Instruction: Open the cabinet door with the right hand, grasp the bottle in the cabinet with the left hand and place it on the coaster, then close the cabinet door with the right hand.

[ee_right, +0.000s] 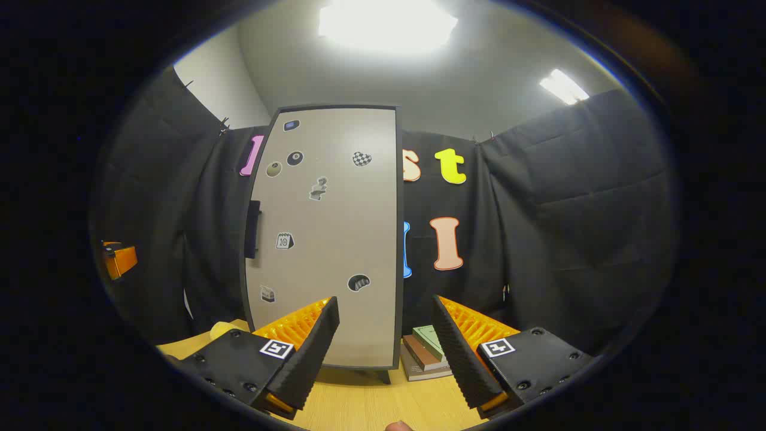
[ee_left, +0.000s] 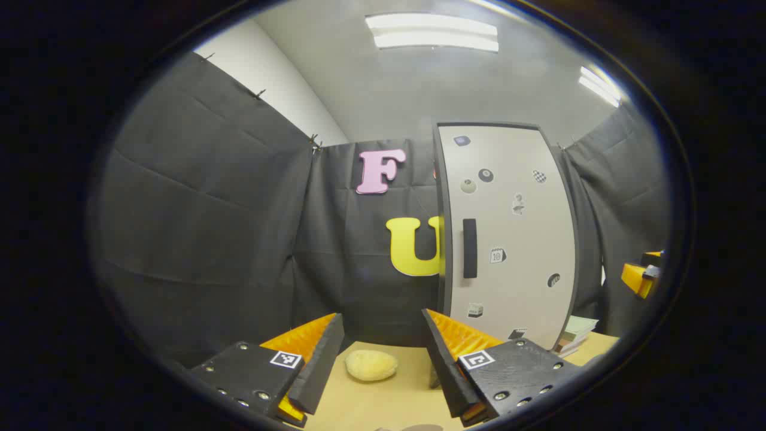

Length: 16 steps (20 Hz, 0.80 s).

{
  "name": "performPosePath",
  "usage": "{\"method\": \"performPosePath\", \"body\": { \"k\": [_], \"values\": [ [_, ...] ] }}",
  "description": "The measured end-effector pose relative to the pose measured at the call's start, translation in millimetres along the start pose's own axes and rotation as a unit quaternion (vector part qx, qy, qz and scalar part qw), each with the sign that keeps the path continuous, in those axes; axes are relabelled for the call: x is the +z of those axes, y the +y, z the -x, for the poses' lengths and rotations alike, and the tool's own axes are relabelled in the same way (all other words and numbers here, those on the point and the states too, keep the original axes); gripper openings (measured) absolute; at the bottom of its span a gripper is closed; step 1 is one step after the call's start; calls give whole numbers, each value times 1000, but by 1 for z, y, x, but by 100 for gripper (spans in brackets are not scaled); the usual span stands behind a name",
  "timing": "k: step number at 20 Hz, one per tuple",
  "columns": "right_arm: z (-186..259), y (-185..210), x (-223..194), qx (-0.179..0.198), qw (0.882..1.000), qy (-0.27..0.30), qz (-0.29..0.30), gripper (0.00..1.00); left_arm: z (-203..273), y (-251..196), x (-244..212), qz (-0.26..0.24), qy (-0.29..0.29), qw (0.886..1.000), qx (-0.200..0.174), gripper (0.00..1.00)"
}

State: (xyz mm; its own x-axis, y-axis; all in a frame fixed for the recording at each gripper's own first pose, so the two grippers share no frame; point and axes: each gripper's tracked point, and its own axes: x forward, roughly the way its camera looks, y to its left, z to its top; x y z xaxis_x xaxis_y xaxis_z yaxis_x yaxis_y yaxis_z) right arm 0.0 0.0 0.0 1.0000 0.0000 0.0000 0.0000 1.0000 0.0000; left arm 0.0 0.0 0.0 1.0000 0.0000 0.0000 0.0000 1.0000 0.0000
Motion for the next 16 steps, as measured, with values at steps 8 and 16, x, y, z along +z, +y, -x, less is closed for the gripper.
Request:
{"method": "performPosePath", "body": {
  "k": [8, 16],
  "values": [
    [-1, -5, -6, -10, 1000, 8, -11, 98, -7, -2, 0, -25, 0, 1000, -9, 80],
    [-7, -6, -1, -10, 999, 12, -29, 93, -7, -5, 4, -30, 1, 999, -16, 80]
  ]
}}
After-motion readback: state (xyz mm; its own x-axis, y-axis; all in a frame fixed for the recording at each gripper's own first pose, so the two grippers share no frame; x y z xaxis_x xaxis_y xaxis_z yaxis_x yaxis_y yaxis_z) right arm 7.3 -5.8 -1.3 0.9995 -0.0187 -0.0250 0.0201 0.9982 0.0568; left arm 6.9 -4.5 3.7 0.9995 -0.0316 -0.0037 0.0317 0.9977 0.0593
